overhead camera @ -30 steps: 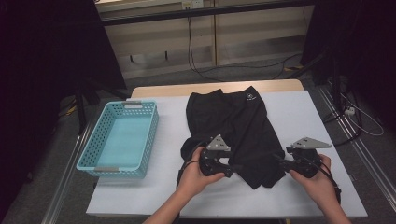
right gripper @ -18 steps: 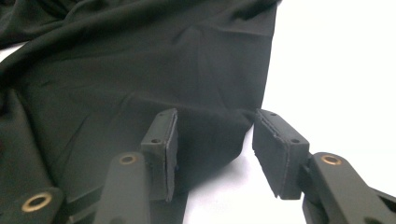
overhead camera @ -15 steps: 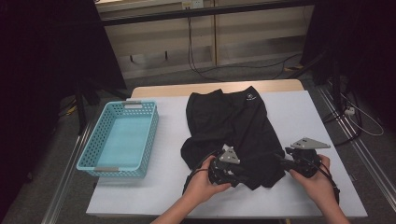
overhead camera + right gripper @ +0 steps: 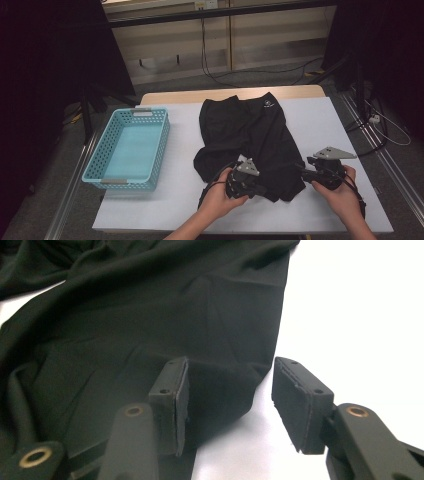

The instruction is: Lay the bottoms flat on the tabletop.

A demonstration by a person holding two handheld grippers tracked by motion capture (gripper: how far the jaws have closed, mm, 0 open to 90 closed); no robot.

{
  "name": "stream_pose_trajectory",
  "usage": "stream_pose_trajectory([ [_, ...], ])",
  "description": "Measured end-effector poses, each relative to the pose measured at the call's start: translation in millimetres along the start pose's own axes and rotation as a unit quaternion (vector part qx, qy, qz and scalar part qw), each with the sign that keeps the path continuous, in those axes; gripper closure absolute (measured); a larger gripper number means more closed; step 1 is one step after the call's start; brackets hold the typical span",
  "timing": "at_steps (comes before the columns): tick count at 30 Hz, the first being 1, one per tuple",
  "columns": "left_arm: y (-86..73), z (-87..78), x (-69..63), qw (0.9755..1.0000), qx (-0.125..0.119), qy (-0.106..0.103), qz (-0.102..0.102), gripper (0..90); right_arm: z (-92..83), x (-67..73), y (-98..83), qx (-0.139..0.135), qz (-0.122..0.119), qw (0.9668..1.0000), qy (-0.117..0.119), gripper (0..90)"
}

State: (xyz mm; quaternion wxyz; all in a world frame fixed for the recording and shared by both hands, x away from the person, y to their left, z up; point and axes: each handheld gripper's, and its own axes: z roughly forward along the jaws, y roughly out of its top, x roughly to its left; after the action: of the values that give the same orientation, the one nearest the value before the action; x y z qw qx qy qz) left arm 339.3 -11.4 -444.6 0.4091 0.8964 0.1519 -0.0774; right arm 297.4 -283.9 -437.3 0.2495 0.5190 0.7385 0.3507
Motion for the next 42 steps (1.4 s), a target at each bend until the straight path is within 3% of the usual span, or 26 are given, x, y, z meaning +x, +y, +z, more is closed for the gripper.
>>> stream_pose_trajectory([
  [4, 4.4, -17.9, 9.2, 0.9994, -0.031, 0.006, -0.014, 89.6, -1.5, -0.4, 0.4, -0.002, 0.000, 0.9999, 0.015, 56.5],
  [9, 3.5, -33.7, 22.1, 0.9981, -0.050, 0.017, -0.032, 89.6, -0.8, 4.2, 0.9, 0.009, -0.014, 0.9992, 0.037, 68.6],
  [12, 1.4, -41.2, 29.2, 0.9970, -0.060, 0.024, -0.042, 89.7, 2.6, 7.5, 0.1, 0.016, -0.026, 0.9984, 0.048, 68.4],
  [17, -1.6, -47.8, 37.5, 0.9956, -0.068, 0.033, -0.055, 89.7, 18.8, 13.4, -6.2, 0.050, -0.049, 0.9956, 0.063, 60.1],
  [19, -2.0, -47.6, 38.1, 0.9958, -0.066, 0.034, -0.054, 89.7, 22.3, 15.3, -5.4, 0.044, -0.053, 0.9957, 0.062, 67.0],
  [21, -2.0, -46.4, 37.7, 0.9961, -0.063, 0.031, -0.053, 89.7, 23.1, 15.3, -2.0, 0.047, -0.060, 0.9954, 0.057, 86.2],
  [22, -2.0, -45.7, 37.5, 0.9963, -0.061, 0.031, -0.052, 89.7, 24.5, 14.7, -1.1, 0.049, -0.061, 0.9954, 0.056, 88.8],
  [25, -2.3, -45.8, 37.2, 0.9965, -0.057, 0.035, -0.050, 89.7, 24.1, 8.5, 4.2, 0.039, -0.033, 0.9966, 0.064, 89.9],
  [29, -2.9, -45.3, 37.9, 0.9964, -0.058, 0.038, -0.049, 89.7, 14.1, -6.7, 12.1, -0.001, 0.001, 0.9986, 0.052, 90.0],
  [32, -2.4, -43.1, 37.9, 0.9967, -0.055, 0.036, -0.047, 89.7, 14.8, -12.9, 14.2, -0.016, 0.010, 0.9984, 0.054, 90.0],
  [36, -2.7, -39.5, 38.1, 0.9972, -0.047, 0.036, -0.044, 89.8, 26.0, -9.9, 16.1, -0.014, -0.020, 0.9992, 0.031, 87.6],
  [39, -4.2, -38.5, 39.8, 0.9970, -0.047, 0.038, -0.048, 89.8, 39.0, -8.3, 13.9, 0.016, -0.046, 0.9988, 0.001, 84.3],
  [42, -4.4, -39.5, 39.7, 0.9970, -0.048, 0.038, -0.049, 89.8, 38.7, -9.4, 12.5, 0.016, -0.043, 0.9989, -0.012, 80.3],
])
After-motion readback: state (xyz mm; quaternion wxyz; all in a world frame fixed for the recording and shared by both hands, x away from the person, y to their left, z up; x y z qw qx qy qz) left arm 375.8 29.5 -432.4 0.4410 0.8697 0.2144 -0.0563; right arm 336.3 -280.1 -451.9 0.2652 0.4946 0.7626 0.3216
